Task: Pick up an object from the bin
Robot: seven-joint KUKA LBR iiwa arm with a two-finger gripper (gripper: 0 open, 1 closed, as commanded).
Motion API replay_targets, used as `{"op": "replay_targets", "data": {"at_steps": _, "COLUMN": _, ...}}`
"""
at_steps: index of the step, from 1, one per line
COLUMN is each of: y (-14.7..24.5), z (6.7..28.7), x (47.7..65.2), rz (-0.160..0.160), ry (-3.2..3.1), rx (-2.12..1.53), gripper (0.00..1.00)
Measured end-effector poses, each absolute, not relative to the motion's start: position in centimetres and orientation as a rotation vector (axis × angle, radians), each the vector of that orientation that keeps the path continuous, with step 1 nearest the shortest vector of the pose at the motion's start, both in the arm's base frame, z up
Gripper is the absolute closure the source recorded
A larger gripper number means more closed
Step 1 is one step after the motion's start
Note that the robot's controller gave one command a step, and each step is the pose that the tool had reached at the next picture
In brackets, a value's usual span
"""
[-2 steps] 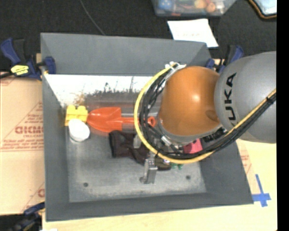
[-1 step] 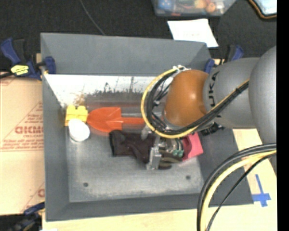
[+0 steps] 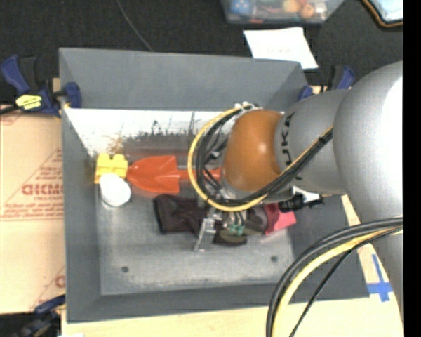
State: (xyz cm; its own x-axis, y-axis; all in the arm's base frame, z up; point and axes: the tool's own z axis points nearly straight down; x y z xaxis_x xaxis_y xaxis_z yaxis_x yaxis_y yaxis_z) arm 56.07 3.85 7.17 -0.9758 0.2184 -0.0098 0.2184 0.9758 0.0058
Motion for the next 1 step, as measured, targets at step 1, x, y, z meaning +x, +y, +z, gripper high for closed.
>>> {"op": "replay_targets", "data": {"at_steps": 1, "y": 0.00, "z": 6.78, "x": 57.84, "rz": 0.005, "ry": 3.122, "rx": 0.103, "gripper": 0.00}}
